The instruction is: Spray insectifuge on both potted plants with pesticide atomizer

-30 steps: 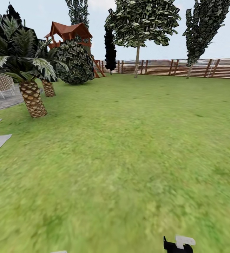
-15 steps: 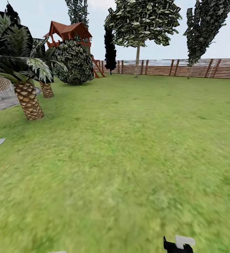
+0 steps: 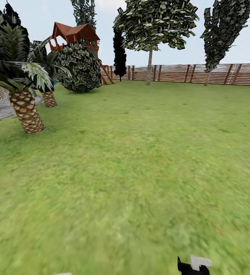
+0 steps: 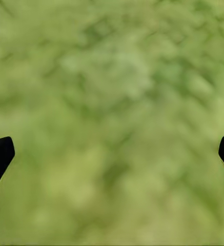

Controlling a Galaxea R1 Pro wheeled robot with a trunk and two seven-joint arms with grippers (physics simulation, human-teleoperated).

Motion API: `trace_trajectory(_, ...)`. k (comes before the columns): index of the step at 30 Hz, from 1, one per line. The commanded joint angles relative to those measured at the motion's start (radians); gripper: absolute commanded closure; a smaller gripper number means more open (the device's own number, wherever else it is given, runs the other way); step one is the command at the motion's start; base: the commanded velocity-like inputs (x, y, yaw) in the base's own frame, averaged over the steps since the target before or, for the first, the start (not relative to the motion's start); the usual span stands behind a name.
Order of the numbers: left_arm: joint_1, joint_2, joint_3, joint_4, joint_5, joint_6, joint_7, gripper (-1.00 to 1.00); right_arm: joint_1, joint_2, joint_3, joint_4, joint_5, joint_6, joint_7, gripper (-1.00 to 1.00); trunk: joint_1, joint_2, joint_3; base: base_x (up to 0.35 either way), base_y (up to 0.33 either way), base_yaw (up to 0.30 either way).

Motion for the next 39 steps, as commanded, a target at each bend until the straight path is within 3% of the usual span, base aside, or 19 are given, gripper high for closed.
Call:
trace_trajectory(1, 0.0, 0.0, -0.009, 0.0, 0.005, -0.002, 0.004, 1.0, -0.001, 0.0, -0.007, 0.001, 0.0, -0.004, 0.003, -1.0, 0.0, 0.0, -0.001, 0.337, 0.0, 0.0)
trace_trajectory(39, 0.0, 0.001, -0.009, 0.0, 0.005, -0.002, 0.004, 1.0, 0.001, 0.0, -0.007, 0.001, 0.0, -0.004, 0.003, -1.0, 0.0, 0.0, -0.001, 0.337, 0.0, 0.0)
